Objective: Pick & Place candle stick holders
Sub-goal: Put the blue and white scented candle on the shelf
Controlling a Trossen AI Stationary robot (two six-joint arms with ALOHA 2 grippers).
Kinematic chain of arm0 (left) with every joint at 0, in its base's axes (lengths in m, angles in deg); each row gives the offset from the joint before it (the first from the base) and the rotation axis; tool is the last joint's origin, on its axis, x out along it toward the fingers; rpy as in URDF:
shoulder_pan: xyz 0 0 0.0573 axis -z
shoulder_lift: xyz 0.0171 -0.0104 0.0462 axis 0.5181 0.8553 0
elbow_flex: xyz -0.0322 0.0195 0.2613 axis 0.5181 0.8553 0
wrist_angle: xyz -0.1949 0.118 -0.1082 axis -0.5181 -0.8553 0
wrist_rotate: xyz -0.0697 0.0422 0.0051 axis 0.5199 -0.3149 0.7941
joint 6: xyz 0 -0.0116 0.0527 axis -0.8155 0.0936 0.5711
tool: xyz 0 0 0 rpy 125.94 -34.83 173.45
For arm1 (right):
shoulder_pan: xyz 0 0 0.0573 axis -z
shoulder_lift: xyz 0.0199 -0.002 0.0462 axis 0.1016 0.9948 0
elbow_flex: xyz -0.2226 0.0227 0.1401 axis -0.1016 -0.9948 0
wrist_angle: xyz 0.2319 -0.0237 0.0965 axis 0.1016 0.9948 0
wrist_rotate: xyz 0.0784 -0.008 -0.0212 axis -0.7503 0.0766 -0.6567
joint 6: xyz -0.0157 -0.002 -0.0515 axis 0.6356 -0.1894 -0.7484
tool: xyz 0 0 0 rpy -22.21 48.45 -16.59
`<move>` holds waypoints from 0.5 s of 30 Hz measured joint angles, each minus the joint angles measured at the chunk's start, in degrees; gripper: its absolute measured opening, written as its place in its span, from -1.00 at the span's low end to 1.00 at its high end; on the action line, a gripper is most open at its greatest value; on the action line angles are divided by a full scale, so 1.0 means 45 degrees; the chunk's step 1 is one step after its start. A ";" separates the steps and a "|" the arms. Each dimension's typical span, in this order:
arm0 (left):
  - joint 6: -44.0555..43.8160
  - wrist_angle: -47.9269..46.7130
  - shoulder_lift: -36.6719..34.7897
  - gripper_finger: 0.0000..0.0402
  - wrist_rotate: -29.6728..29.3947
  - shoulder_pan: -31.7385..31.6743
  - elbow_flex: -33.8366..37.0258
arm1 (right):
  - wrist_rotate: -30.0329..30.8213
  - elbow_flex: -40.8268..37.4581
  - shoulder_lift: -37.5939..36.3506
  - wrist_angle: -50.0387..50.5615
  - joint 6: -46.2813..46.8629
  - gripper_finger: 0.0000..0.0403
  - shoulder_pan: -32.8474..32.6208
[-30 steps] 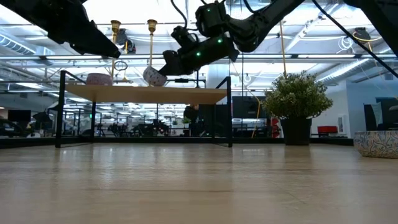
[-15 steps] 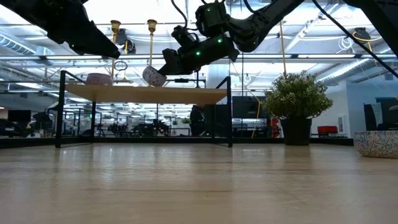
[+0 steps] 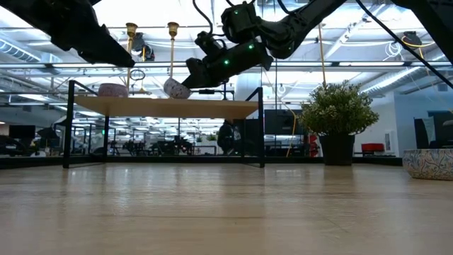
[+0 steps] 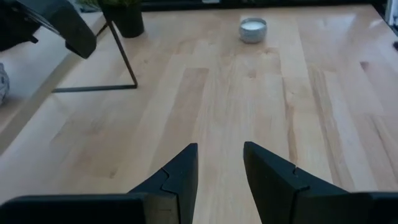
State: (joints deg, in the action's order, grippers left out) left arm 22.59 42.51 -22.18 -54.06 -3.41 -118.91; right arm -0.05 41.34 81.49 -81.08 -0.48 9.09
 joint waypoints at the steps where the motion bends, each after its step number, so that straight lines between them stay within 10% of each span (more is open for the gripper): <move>1: -0.0006 -0.0059 0.0000 -0.32 -0.0002 0.0004 0.0000 | -0.0177 0.0000 0.0000 0.0005 -0.0014 -0.96 0.0003; 15: -0.0209 -0.0203 0.0000 -0.32 -0.0189 -0.0006 0.0000 | -0.0931 -0.0005 0.0000 -0.0190 0.0048 -0.78 0.0030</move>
State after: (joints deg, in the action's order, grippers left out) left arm 21.65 41.60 -22.18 -54.91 -3.43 -118.91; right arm -4.24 41.32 81.49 -81.94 -0.26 9.22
